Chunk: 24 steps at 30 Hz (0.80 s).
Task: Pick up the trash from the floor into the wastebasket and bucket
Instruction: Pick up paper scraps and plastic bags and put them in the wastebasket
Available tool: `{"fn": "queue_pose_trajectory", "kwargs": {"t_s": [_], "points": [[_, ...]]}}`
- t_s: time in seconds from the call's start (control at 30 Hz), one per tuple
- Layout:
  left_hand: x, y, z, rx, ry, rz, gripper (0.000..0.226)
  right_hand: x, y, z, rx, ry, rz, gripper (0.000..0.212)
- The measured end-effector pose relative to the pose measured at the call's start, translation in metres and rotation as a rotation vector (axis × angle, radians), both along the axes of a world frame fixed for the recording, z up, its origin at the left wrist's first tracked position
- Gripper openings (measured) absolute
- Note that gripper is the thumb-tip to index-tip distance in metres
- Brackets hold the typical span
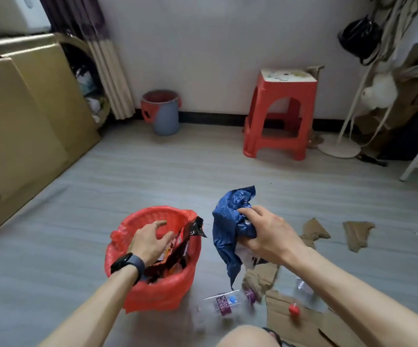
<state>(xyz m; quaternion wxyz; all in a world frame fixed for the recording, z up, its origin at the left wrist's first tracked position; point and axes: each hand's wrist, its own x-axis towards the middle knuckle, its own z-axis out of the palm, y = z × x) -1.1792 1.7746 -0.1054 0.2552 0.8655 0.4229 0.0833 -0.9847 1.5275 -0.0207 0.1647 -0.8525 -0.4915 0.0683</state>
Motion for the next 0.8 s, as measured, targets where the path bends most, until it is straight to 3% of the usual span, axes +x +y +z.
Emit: {"fn": "queue_pose_trajectory", "kwargs": {"t_s": [0.13, 0.2, 0.3, 0.37, 0.47, 0.57, 0.67, 0.8], "points": [[0.044, -0.034, 0.054, -0.449, -0.351, -0.114, 0.076, -0.003, -0.007, 0.015, 0.068, 0.040, -0.081, 0.077], [0.073, -0.060, 0.081, -0.570, -0.359, -0.284, 0.094, 0.000, -0.016, 0.020, 0.103, 0.095, -0.124, 0.083], [0.115, -0.099, 0.099, -0.585, -0.241, -0.486, 0.102, 0.011, -0.039, 0.031, 0.251, 0.212, -0.258, 0.093], [0.136, -0.121, 0.102, -0.610, -0.204, -0.539, 0.082, 0.021, -0.058, 0.038, 0.354, 0.256, -0.407, 0.097], [0.160, -0.146, 0.113, -0.486, -0.230, -0.577, 0.007, 0.044, -0.092, 0.043, 0.412, 0.386, -0.643, 0.082], [0.183, -0.164, 0.130, -0.382, -0.331, -0.516, 0.013, 0.059, -0.129, 0.042, 0.379, 0.390, -0.740, 0.062], [0.205, -0.181, 0.146, -0.370, -0.390, -0.457, 0.002, 0.066, -0.158, 0.045, 0.350, 0.352, -0.807, 0.059], [0.219, -0.206, 0.144, -0.482, -0.491, -0.352, 0.011, 0.077, -0.192, 0.045, 0.309, 0.292, -0.912, 0.062]]}}
